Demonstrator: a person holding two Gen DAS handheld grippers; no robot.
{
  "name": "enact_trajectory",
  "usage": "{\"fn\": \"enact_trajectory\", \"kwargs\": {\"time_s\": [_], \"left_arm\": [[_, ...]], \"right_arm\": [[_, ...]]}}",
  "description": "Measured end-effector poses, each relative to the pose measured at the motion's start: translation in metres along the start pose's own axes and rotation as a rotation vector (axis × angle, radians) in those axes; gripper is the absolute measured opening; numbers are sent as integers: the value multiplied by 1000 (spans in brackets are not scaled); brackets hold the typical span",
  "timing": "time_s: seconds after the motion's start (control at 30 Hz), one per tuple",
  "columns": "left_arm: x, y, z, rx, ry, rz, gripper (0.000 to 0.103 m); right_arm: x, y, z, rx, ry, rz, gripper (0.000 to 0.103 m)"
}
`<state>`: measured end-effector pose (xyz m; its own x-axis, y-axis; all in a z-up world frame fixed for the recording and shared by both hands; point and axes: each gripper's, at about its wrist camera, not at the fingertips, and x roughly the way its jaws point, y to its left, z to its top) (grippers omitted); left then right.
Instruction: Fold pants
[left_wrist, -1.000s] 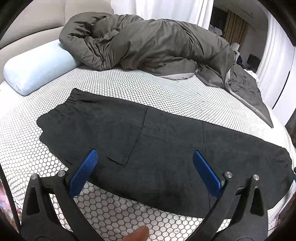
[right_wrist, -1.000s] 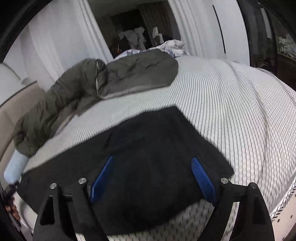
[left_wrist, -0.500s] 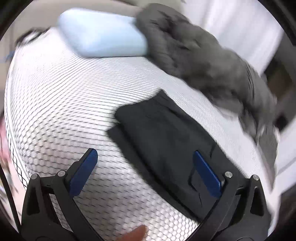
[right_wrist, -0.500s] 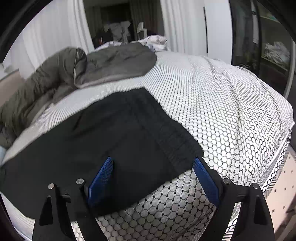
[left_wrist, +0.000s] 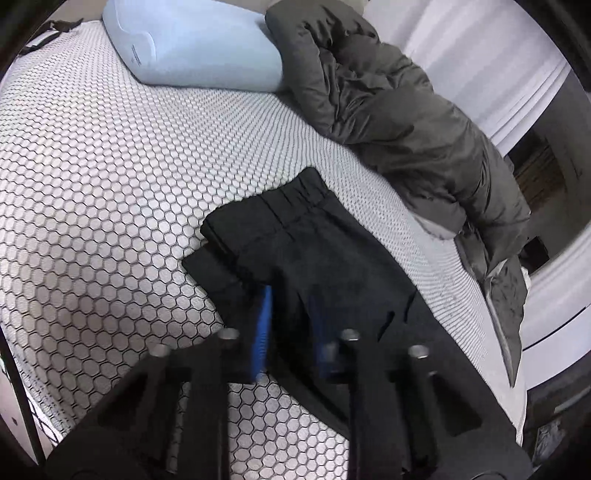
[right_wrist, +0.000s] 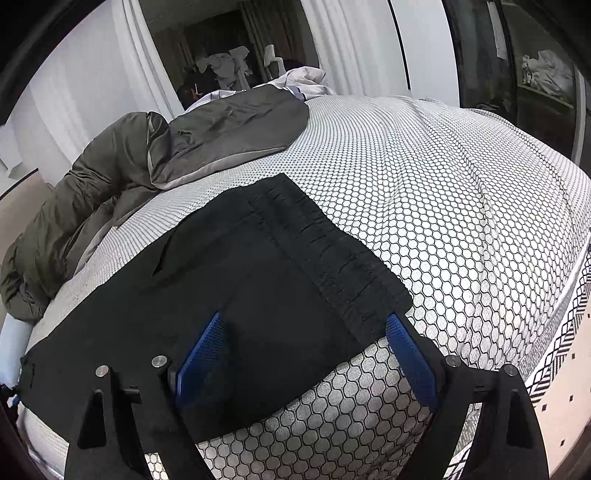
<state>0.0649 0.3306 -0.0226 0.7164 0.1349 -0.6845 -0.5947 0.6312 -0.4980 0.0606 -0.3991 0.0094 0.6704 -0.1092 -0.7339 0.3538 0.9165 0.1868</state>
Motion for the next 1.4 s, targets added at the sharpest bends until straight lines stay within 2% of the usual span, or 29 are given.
{"fn": "enact_trajectory", "kwargs": {"time_s": [0.1, 0.17, 0.2, 0.27, 0.37, 0.4, 0.43, 0.5, 0.63, 0.73, 0.87, 0.97, 1.1, 1.17, 1.2, 1.23, 1.3, 1.33, 1.4], "left_arm": [[-6, 0, -1, 2, -17, 1, 1], [-12, -3, -2, 41, -52, 47, 1], [-9, -2, -1, 52, -43, 85, 2], [5, 5, -1, 20, 11, 105, 2], [1, 7, -2, -12, 24, 80, 5], [-2, 6, -3, -8, 24, 79, 19], [-5, 4, -5, -7, 28, 63, 46], [-10, 2, -10, -23, 37, 18, 71], [-2, -6, -16, -15, 97, -33, 71], [7, -6, -18, -34, 138, -51, 71], [10, -3, -23, -46, 150, -53, 66], [12, -7, -22, -52, 158, -97, 65], [31, -11, -20, -96, 147, -76, 65], [40, -20, -14, -88, 128, -49, 63], [46, -27, -10, -77, 111, -29, 52], [49, -29, -9, -73, 102, -13, 33], [61, -34, -5, -90, 87, 18, 14], [62, -34, -4, -100, 81, 13, 6], [59, -31, -3, -117, 57, -3, 3]], "right_arm": [[1, -1, 0, 0, 0, 1, 90], [1, -1, 0, 4, 1, 0, 90], [2, -3, 1, 9, 3, 1, 90], [3, -5, 2, 20, 8, 2, 90], [2, -7, 4, 48, 3, 27, 90], [0, -7, 4, 56, -2, 41, 90], [-2, -7, 5, 65, -5, 64, 90], [-6, -8, 5, 86, -12, 117, 90], [-5, -17, 2, 168, 16, 228, 90], [2, -29, 2, 230, 40, 229, 90], [9, -50, 2, 344, 64, 291, 88], [12, -59, 3, 398, 74, 357, 88], [15, -52, 5, 399, 99, 441, 87], [22, -44, 11, 372, 100, 425, 87], [28, -41, 15, 367, 102, 423, 82], [35, -41, 19, 364, 103, 412, 77], [51, -44, 28, 372, 80, 333, 40], [58, -45, 31, 385, 71, 321, 34], [65, -45, 36, 411, 60, 320, 25]]}}
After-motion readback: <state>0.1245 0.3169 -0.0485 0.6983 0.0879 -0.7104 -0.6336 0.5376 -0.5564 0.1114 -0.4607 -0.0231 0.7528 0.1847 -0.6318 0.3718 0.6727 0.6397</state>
